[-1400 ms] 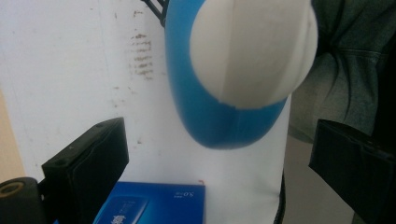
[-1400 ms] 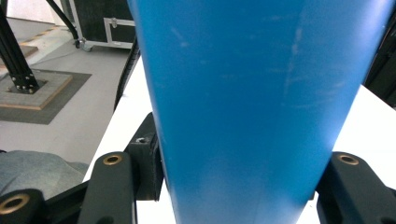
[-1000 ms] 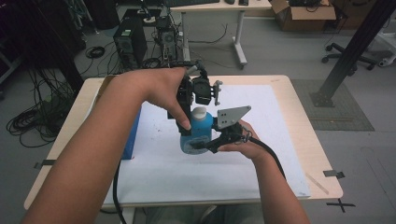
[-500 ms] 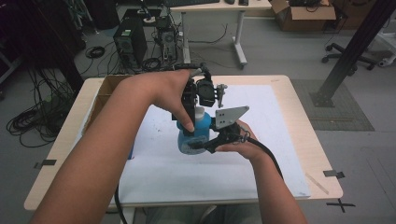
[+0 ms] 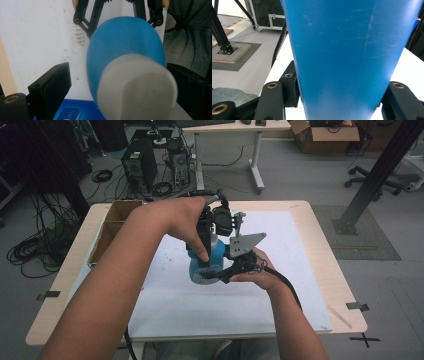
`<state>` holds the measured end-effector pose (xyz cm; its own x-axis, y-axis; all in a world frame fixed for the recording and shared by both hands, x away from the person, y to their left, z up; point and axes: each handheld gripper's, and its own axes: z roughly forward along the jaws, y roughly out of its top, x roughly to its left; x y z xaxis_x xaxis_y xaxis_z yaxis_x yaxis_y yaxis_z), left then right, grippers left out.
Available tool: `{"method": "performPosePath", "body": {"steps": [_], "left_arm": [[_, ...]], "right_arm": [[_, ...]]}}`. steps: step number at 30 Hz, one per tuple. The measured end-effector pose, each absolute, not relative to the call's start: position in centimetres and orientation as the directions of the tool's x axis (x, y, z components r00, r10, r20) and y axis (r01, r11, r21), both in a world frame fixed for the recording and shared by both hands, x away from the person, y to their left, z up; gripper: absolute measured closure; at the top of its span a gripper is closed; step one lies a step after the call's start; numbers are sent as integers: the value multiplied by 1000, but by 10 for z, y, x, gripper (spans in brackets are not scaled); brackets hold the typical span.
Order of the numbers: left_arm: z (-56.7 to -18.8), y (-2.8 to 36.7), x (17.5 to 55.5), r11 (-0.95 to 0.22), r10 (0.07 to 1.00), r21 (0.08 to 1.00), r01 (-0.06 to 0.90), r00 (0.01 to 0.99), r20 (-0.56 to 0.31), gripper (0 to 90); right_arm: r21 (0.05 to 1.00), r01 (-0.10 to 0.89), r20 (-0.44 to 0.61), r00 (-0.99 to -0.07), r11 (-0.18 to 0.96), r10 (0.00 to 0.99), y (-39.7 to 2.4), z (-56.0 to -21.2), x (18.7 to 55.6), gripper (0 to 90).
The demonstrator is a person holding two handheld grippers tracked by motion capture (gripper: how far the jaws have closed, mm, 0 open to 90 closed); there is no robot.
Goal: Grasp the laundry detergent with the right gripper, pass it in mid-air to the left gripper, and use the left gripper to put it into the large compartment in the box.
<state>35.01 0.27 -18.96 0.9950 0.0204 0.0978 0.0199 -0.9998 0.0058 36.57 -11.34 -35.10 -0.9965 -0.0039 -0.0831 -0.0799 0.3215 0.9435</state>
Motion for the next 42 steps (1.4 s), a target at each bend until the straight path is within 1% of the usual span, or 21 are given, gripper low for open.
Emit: {"method": "performPosePath", "body": {"steps": [3,7,14,18,36,38,42], "left_arm": [[-191,1,350,-1000,13,1,13,995,99,95],[-192,1,350,-1000,8,-3,9,994,106,127],[-192,1,350,-1000,-1,-6,-1,996,89,212],[-193,0,349,-1000,-17,-20,-15,996,88,241],[-194,-4,349,-999,22,-48,26,996,86,343],[-194,-4,350,-998,29,-49,34,996,88,370],[-194,-4,350,-998,38,-46,42,996,85,373]], "right_arm": [[945,-78,-81,-997,318,-2,-113,-351,366,441],[945,-82,-86,-996,318,-1,-112,-351,365,441],[944,-78,-83,-997,321,1,-113,-351,366,441],[944,-77,-83,-997,320,4,-113,-351,366,441],[944,-84,-94,-995,320,15,-113,-350,365,441],[943,-88,-98,-995,322,13,-112,-350,365,441],[943,-87,-96,-995,320,14,-112,-350,365,442]]}}
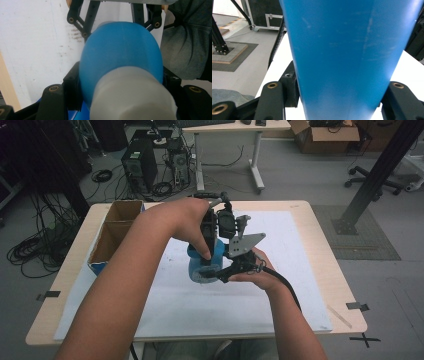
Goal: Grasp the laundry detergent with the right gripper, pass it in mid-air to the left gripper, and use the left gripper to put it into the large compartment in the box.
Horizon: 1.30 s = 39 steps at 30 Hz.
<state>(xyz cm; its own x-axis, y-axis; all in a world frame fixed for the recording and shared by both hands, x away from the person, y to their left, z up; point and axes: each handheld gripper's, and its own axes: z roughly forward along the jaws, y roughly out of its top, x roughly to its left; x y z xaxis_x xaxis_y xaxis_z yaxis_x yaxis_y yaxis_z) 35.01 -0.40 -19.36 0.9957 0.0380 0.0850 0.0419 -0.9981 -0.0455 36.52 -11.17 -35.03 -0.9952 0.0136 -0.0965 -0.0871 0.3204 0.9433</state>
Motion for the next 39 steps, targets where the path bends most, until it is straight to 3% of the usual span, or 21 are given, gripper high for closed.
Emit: {"method": "performPosePath", "body": {"steps": [26,30,39], "left_arm": [[-184,-5,349,-998,53,-42,56,996,74,380],[-184,-5,348,-998,45,-41,48,997,67,381],[-183,-4,346,-998,48,-34,50,997,59,381]], "right_arm": [[958,-81,-87,-996,274,10,-115,-348,362,417],[967,-48,-55,-998,251,19,-115,-349,363,282],[969,1,-12,-999,246,51,-117,-352,362,124]]}}
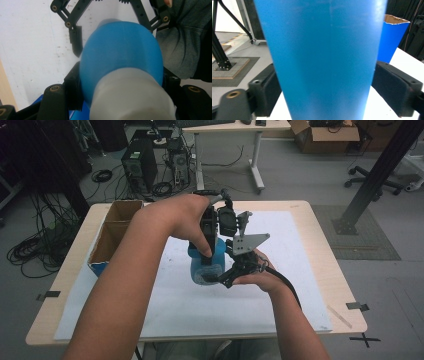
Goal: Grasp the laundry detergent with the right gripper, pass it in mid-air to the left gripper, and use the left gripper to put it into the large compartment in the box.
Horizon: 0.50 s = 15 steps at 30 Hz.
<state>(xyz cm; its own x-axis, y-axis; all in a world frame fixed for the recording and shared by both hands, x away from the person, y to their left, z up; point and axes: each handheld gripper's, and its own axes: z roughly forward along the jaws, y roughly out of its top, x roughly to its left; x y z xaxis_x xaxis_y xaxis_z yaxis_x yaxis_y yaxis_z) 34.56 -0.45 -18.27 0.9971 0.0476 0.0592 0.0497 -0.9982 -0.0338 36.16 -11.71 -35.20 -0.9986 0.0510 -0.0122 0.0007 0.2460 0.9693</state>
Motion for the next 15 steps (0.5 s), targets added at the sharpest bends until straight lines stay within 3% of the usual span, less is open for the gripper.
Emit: {"method": "performPosePath", "body": {"steps": [15], "left_arm": [[-180,-2,349,-998,54,-35,56,997,56,381]], "right_arm": [[962,4,-11,-999,273,53,-131,-347,360,25]]}}
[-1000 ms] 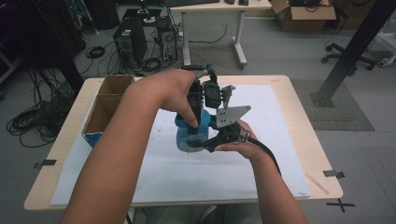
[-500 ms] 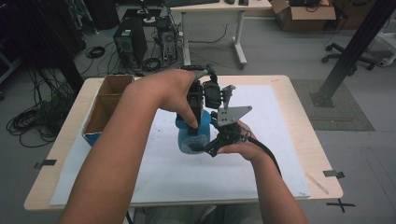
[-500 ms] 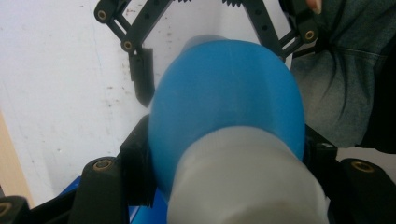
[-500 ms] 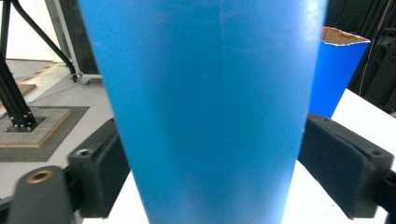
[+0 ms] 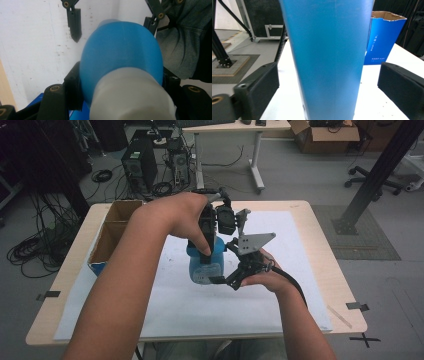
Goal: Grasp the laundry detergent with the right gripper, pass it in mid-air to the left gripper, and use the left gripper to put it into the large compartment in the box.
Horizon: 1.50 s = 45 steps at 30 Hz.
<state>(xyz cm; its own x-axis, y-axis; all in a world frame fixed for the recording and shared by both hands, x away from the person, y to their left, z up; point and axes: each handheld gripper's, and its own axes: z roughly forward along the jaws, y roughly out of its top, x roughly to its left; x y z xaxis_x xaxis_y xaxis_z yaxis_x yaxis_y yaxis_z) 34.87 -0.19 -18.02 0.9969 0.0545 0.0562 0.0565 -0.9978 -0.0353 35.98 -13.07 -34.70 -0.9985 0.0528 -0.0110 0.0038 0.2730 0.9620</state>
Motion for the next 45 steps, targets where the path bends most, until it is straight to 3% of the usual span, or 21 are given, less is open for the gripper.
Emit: {"method": "performPosePath", "body": {"steps": [11,27,40,45], "left_arm": [[-178,-1,351,-997,70,-34,72,996,63,380],[-178,1,353,-989,137,-47,138,990,37,380],[-177,-1,349,-971,236,-32,238,970,59,378],[-174,-2,349,-946,324,2,325,942,85,379]], "right_arm": [[923,-26,-49,-998,383,50,-149,-335,359,2],[775,-95,-134,-991,625,15,-177,-307,355,12],[706,-102,-159,-987,701,16,-190,-294,349,16],[704,-95,-156,-988,703,23,-193,-294,348,16]]}}
